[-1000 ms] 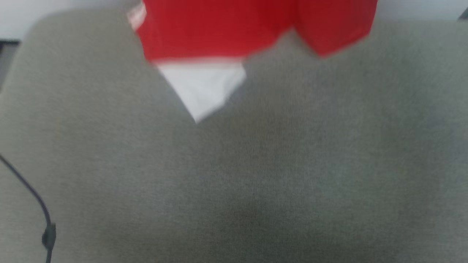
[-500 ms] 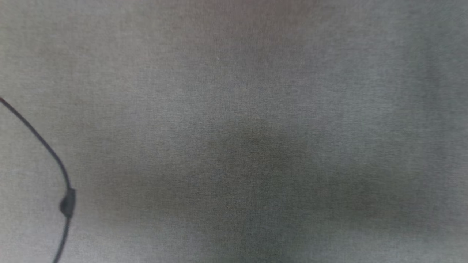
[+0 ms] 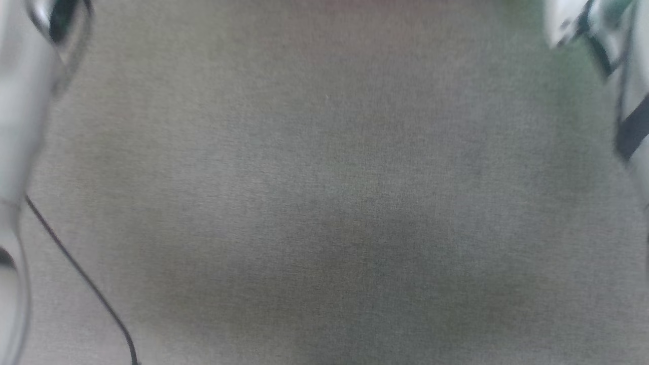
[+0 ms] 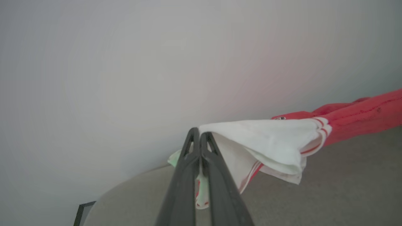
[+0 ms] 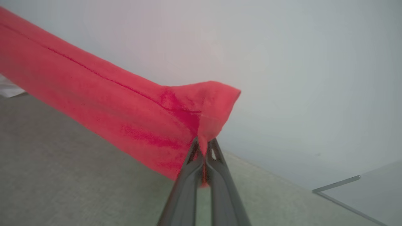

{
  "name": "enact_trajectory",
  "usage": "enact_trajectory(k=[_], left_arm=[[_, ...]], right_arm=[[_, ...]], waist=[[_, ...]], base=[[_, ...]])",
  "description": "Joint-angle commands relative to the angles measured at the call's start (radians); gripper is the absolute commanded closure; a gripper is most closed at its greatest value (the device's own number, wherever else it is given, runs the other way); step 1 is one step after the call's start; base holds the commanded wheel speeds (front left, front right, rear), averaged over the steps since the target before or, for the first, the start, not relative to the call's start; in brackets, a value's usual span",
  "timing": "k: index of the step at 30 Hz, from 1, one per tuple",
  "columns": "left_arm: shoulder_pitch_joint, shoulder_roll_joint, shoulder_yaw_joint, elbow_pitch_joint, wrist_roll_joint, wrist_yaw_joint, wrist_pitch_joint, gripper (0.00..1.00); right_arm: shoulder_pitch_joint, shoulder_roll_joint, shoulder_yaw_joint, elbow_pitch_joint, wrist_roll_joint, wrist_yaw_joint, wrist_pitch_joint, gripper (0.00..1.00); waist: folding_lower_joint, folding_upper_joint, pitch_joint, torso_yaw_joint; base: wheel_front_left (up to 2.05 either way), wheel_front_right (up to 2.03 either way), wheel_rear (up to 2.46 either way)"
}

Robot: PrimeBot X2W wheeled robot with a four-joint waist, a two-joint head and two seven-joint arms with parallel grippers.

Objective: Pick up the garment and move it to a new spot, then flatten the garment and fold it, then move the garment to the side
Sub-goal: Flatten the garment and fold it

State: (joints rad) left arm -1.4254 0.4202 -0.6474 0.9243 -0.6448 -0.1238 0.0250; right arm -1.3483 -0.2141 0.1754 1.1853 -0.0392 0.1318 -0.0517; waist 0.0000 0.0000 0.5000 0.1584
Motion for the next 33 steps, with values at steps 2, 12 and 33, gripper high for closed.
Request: enact_trajectory(k=[2, 12, 33], left_arm=[[0.067, 0.011, -0.009, -0.027, -0.039, -0.005, 0.051, 1.0], [0.501, 0.137, -0.026, -0.4, -0.212, 0.051, 0.273, 1.0], [1.262, 0.417, -0.007, -1.238, -0.402, 0.495, 0.411, 1.0]], right_arm=[[0.044, -0.001, 0.049, 0.011, 0.049, -0.002, 0.014, 1.0], [0.372, -0.153, 0.386, -0.307, 0.503, -0.002, 0.271, 1.0], [1.035, -0.663, 0.405, -1.09, 0.902, -0.002, 0.623, 1.0]], waist=[[0.0, 0.0, -0.052, 0.005], [0.0, 0.0, -0.179, 0.008], [0.0, 0.0, -0.235, 0.013]], base=[[0.0, 0.0, 0.0], [0.0, 0.0, 0.0], [0.0, 0.0, 0.0]])
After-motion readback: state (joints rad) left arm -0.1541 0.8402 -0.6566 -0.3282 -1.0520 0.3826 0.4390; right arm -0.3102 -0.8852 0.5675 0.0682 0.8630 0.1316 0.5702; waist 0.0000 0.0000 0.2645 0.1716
